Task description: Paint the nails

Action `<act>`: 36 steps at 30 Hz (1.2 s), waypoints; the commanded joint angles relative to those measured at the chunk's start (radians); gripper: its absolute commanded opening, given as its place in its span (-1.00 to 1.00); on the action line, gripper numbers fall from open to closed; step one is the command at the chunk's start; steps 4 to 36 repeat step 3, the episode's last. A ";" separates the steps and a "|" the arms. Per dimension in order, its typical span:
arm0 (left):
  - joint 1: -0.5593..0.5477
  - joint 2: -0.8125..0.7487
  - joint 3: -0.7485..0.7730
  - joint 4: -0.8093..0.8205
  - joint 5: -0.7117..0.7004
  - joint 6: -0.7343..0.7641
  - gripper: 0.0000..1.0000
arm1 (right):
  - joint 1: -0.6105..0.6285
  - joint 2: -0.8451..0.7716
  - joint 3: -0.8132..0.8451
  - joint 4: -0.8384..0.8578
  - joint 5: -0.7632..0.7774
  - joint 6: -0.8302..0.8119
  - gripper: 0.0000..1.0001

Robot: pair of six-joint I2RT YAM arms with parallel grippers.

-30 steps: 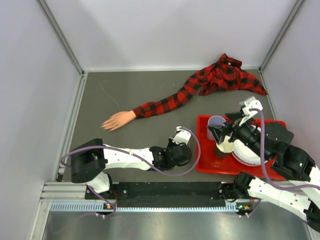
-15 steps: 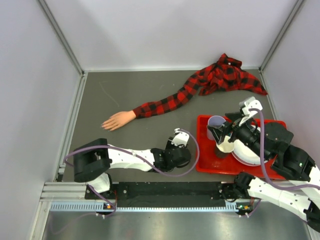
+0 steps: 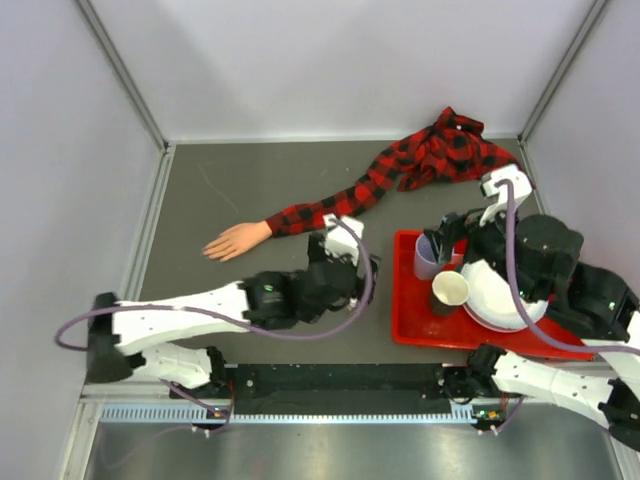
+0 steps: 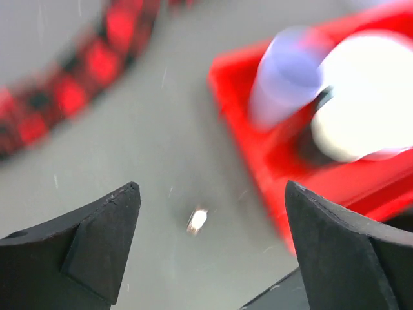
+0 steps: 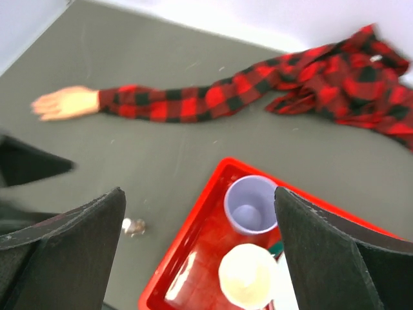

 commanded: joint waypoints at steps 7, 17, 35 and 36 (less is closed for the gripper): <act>0.005 -0.178 0.379 -0.151 0.011 0.254 0.98 | 0.005 0.021 0.253 -0.110 0.167 -0.022 0.98; 0.005 -0.178 0.379 -0.151 0.011 0.254 0.98 | 0.005 0.021 0.253 -0.110 0.167 -0.022 0.98; 0.005 -0.178 0.379 -0.151 0.011 0.254 0.98 | 0.005 0.021 0.253 -0.110 0.167 -0.022 0.98; 0.005 -0.178 0.379 -0.151 0.011 0.254 0.98 | 0.005 0.021 0.253 -0.110 0.167 -0.022 0.98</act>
